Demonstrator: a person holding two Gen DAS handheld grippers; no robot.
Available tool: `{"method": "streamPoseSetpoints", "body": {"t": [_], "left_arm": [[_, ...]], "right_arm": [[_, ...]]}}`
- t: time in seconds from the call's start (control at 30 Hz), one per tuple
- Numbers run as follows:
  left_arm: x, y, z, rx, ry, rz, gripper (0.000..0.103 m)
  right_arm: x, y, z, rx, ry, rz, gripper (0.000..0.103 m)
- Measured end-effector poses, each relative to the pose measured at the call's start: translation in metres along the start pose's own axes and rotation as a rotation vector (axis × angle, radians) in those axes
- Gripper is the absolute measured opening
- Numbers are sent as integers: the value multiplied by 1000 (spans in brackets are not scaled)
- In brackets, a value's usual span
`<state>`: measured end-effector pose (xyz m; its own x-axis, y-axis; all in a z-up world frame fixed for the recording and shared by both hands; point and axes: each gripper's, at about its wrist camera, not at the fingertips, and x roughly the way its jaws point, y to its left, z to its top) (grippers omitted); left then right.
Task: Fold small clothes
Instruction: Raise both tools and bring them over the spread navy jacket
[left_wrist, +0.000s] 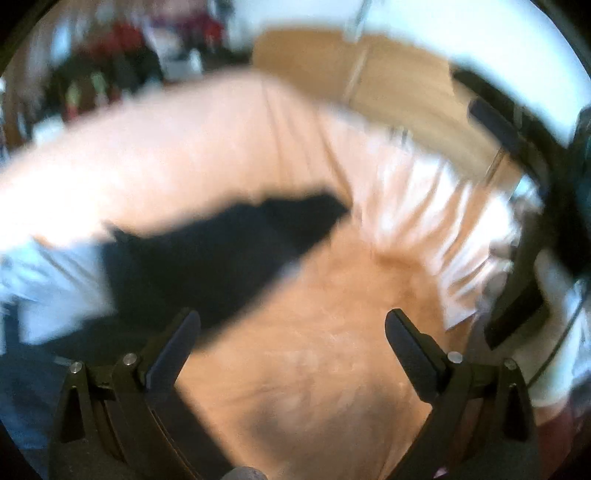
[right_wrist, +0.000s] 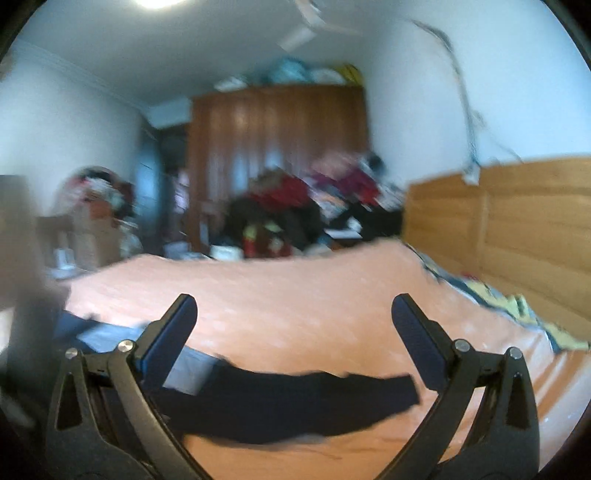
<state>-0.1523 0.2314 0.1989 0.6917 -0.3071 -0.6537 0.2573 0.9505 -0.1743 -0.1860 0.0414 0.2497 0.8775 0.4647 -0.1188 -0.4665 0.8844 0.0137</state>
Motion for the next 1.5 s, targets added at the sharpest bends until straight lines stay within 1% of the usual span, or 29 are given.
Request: {"method": "streamPoseSetpoints", "body": {"t": [0.03,0.1,0.13,0.17,0.2,0.23,0.27,0.3,0.33,0.37,0.4,0.47,0.5,0.53,0.6,0.67,0.73,0.77,0.8,0.83,0.9,0.93,1.0,1.13,1.17,1.3,1.4,1.43,1.5], "left_arm": [[-36,7,-5,-5,-82,13,103],[-107,26,-12,-41,-198,43,103],[-141,35,-19,-57,-244,45,103],[-171,43,-24,-66,-282,53,103],[-199,48,-31,-69,-315,70,103],[-227,52,-38,-61,-358,90,103],[-255,56,-43,-43,-410,122,103],[-277,59,-51,-26,-445,153,103],[-297,62,-62,-6,-462,176,103],[-313,65,-73,1,-468,181,103],[-325,71,-84,-5,-464,193,103],[-341,89,-104,-50,-425,212,103],[-343,99,-113,-83,-387,213,103],[-342,111,-121,-122,-343,233,103],[-335,135,-137,-179,-250,345,103],[-328,147,-153,-188,-187,431,103],[-319,154,-163,-173,-146,489,103],[-314,160,-167,-167,-129,512,103],[-313,165,-173,-168,-118,532,103],[-311,164,-175,-172,-114,540,103],[-305,172,-180,-185,-95,555,103],[-302,173,-180,-191,-88,558,103],[-298,177,-186,-204,-79,567,103],[-285,191,-197,-239,-40,579,103],[-288,195,-203,-238,-34,584,103],[-263,216,-213,-228,15,617,103],[-223,253,-230,-219,86,669,103],[-204,269,-240,-214,130,692,103],[-168,303,-264,-239,240,693,103]], "right_arm": [[-21,22,13,-25,-43,-9,103],[-49,43,30,-47,-105,-50,103],[-65,59,34,-55,-148,-105,103],[-79,74,34,-39,-193,-190,103],[-81,79,32,-18,-214,-246,103],[-90,94,29,19,-226,-318,103],[-90,106,25,34,-182,-326,103],[-87,118,21,38,-119,-288,103],[-82,130,14,39,-46,-259,103],[-77,139,8,34,1,-251,103],[-70,154,-6,26,83,-235,103],[-53,177,-28,8,225,-198,103],[-52,185,-34,-1,279,-192,103],[-40,193,-46,0,365,-172,103],[-30,204,-64,16,470,-121,103],[-26,213,-74,2,522,-108,103],[-32,219,-76,-12,540,-92,103],[-43,221,-74,-19,540,-91,103],[-39,222,-73,-30,545,-93,103],[-51,228,-73,-32,549,-92,103],[-44,229,-68,-43,562,-101,103],[-56,242,-69,-39,567,-105,103],[-62,245,-70,-37,585,-115,103],[-64,248,-73,-40,609,-131,103],[-64,247,-74,-40,614,-133,103],[-57,243,-82,-33,636,-138,103],[-48,237,-89,-11,661,-138,103],[-46,236,-91,-3,668,-137,103],[-43,234,-93,4,678,-137,103]]}}
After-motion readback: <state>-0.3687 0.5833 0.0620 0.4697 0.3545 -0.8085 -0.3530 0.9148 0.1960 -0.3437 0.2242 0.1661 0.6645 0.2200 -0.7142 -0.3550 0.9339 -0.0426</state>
